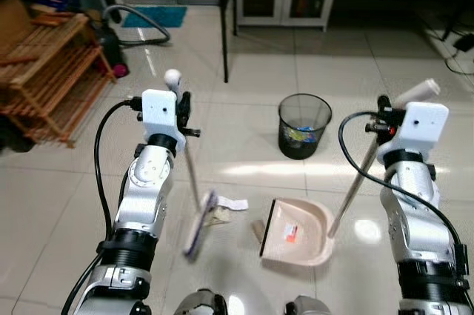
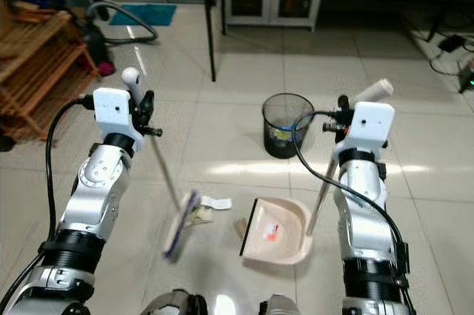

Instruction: Sweep floor

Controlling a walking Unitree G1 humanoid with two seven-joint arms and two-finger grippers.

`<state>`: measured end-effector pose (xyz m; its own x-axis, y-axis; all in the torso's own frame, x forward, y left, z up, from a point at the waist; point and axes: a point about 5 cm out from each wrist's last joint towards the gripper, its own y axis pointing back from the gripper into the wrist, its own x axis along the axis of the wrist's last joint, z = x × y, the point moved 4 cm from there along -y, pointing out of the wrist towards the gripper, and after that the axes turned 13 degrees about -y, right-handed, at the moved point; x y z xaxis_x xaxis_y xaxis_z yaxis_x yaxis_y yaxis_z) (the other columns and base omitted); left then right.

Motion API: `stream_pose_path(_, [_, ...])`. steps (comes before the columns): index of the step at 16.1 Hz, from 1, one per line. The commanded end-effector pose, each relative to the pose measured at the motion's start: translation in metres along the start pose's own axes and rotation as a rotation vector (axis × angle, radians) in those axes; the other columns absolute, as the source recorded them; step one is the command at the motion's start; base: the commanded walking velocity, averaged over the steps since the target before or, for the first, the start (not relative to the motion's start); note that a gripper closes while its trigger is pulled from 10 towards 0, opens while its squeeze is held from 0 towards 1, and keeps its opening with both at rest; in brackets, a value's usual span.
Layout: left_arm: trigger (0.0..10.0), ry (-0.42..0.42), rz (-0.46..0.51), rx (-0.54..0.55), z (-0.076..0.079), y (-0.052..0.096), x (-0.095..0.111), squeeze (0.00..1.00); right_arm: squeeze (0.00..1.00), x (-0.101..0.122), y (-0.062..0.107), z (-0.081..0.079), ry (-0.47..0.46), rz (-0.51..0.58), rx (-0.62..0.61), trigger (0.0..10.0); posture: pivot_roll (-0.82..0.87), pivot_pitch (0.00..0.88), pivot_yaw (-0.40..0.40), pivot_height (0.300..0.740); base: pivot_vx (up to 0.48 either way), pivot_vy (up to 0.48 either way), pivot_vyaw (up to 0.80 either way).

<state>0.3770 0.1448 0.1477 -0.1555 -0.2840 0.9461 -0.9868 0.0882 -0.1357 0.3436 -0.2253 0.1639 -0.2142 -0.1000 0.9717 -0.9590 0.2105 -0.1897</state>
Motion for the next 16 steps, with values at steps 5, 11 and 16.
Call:
stream_pose_path(5, [10.0, 0.014, 0.061, -0.001, 0.003, -0.004, 0.012, 0.0, 0.0, 0.01, -0.01, 0.0, -0.02, 0.044, 0.001, 10.0, -0.06, 0.15, 0.068, 0.74, 0.0, 0.0, 0.0])
stream_pose_path(11, [10.0, 0.078, 0.064, -0.087, 0.029, -0.002, 0.008, 0.0, 0.0, 0.009, -0.017, 0.002, 0.076, 0.089, 0.01, 10.0, -0.04, 0.224, 0.057, 0.74, 0.0, 0.0, 0.0])
stream_pose_path(16, [10.0, 0.082, 0.127, -0.126, 0.039, -0.009, 0.02, 0.0, 0.0, 0.012, -0.019, -0.003, 0.21, 0.201, 0.017, 10.0, 0.02, 0.303, 0.117, 0.74, 0.0, 0.0, 0.0])
